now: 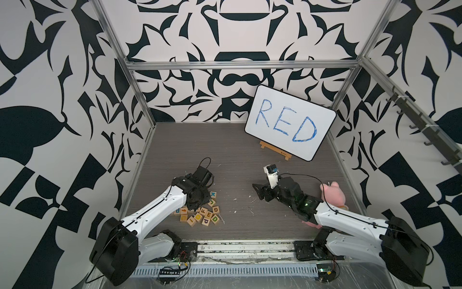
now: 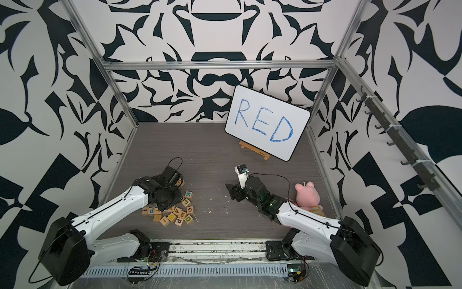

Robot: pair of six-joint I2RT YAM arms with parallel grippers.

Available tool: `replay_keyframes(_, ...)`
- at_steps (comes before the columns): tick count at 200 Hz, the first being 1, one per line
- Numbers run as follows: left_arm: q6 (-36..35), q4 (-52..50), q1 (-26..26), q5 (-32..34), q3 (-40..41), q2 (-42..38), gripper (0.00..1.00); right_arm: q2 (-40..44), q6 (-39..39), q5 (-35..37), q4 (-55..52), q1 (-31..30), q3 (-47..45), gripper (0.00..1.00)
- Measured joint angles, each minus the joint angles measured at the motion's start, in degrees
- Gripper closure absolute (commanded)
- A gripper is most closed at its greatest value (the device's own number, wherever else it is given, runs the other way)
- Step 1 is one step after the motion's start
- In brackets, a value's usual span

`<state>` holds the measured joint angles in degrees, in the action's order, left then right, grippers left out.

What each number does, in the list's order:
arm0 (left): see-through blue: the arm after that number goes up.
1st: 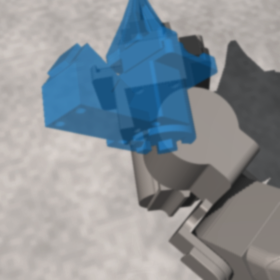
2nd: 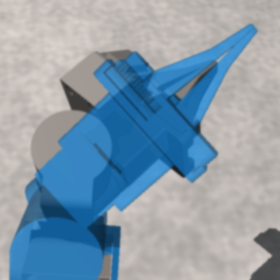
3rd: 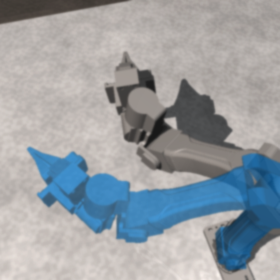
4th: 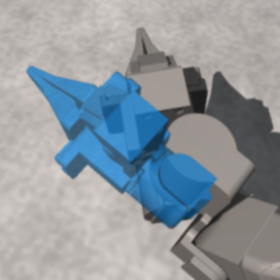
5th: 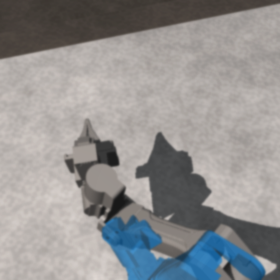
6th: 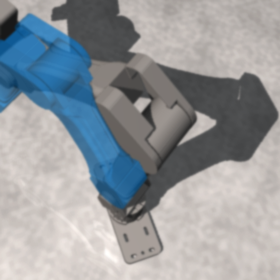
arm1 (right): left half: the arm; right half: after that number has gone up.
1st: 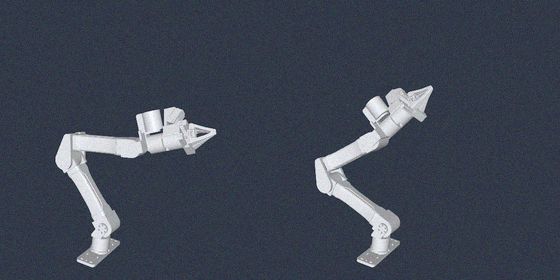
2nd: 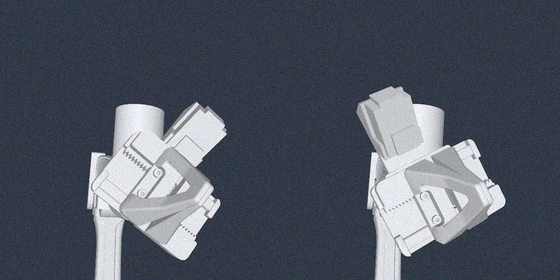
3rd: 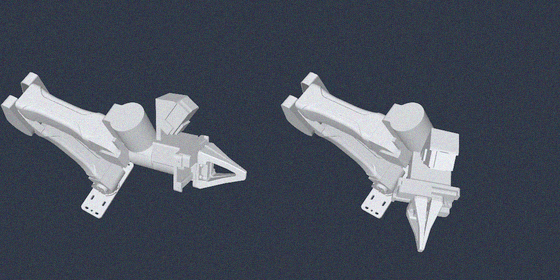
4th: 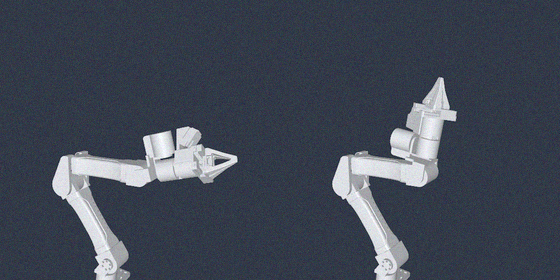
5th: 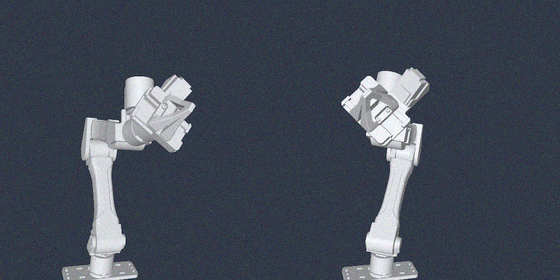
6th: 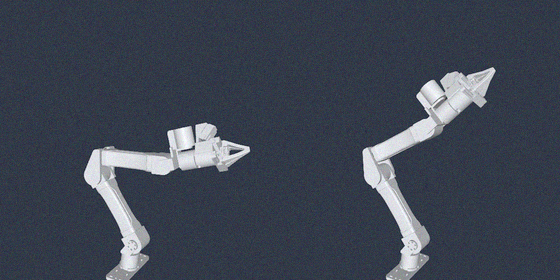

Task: Assemble the uppercase word "red" with letter blocks
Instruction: Pick up the letter block from the center of the board.

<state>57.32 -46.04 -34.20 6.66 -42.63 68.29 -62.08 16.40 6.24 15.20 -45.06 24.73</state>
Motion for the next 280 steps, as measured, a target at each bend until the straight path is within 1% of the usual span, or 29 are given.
replay_keyframes(54, -2.4, 1.5, 0.0, 1.5, 0.0, 1.9, 0.67, -1.1, -0.1, 0.2, 1.9, 0.0, -0.4, 0.18)
replay_keyframes(86, -4.2, 2.0, 0.0, 1.5, -0.3, 3.5, 0.64, -1.4, -0.1, 0.2, 2.7, 0.0, -0.6, 0.18)
replay_keyframes(155, -7.7, 3.6, 0.0, 0.4, -0.3, 3.8, 0.64, -1.3, -0.1, 0.9, 3.8, 0.0, -1.7, 0.16)
replay_keyframes(176, -8.3, 4.0, 0.0, -0.5, -0.3, 3.9, 0.64, -1.2, -0.1, 0.9, 4.0, 0.0, -1.9, 0.16)
replay_keyframes(207, -9.0, 4.2, 0.0, -0.8, -0.3, 5.2, 0.66, -1.2, -0.1, 0.9, 4.3, 0.0, -1.9, 0.16)
replay_keyframes(280, -9.2, 3.9, 0.0, 0.5, -0.3, 6.2, 0.64, -1.2, -0.1, 0.9, 4.4, 0.0, -1.9, 0.16)
